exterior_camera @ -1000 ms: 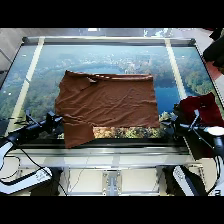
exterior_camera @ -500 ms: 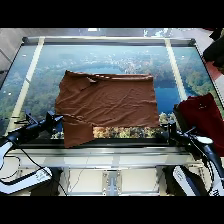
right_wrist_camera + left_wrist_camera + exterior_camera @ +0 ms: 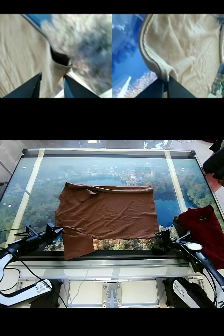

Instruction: Fold the shirts.

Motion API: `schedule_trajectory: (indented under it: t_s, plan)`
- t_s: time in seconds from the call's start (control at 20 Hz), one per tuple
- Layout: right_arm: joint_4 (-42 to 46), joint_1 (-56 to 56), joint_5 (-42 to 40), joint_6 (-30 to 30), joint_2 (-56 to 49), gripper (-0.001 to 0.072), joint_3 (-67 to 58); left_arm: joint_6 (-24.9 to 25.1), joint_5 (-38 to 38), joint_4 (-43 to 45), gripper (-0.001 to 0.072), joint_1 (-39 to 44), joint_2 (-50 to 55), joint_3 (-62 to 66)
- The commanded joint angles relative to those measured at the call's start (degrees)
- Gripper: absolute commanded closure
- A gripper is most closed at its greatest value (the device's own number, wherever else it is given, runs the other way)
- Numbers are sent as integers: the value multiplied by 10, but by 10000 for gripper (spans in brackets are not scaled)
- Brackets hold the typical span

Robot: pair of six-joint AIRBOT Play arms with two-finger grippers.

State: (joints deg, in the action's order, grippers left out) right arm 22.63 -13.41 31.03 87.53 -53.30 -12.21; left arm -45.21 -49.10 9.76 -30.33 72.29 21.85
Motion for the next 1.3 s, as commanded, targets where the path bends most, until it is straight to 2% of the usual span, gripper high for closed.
schedule_trajectory:
  t_s: [0.0, 0.1, 0.15, 0.2, 0.35, 0.45, 0.55, 0.6, 0.7, 0.8, 0.95, 1.0, 1.1, 1.25]
  plan:
    - [-26, 18, -38, 3, -4, 405, -9, 14, 0, 0, 692, 0, 0, 1]
    - [-30, 18, -31, 0, -20, 406, -9, 14, 0, 0, 692, 0, 0, 1]
    - [-30, 18, -24, -11, -29, 470, -9, 14, 0, 0, 692, 0, 0, 1]
    - [-30, 18, -13, -36, -40, 689, -10, 14, 0, 0, 692, 0, 0, 1]
    - [-33, 18, 10, -119, -43, 697, -23, 23, -5, 0, 692, 0, -1, 1]
    - [-32, 18, 55, -183, -24, 699, -62, 48, -42, 5, 694, -5, -19, 9]
    - [-1, 16, 120, -206, 23, 699, -131, 54, -100, 27, 695, -17, -78, 35]
    - [47, 16, 164, -210, 57, 699, -178, 53, -131, 49, 695, -28, -126, 54]
    - [169, 17, 285, -192, 131, 698, -281, 8, -190, 83, 695, -62, -245, 99]
    - [288, 16, 390, -118, 214, 698, -381, -43, -200, 85, 693, -121, -382, 150]
    - [452, 16, 424, -14, 330, 700, -525, -134, -158, 116, 694, -245, -536, 269]
    - [504, 17, 424, 3, 353, 703, -579, -159, -152, 147, 694, -273, -542, 322]
    - [579, 17, 435, 8, 365, 704, -676, -170, -163, 199, 694, -271, -499, 434]
    - [661, 17, 433, -7, 320, 705, -773, -170, -233, 211, 694, -179, -366, 615]
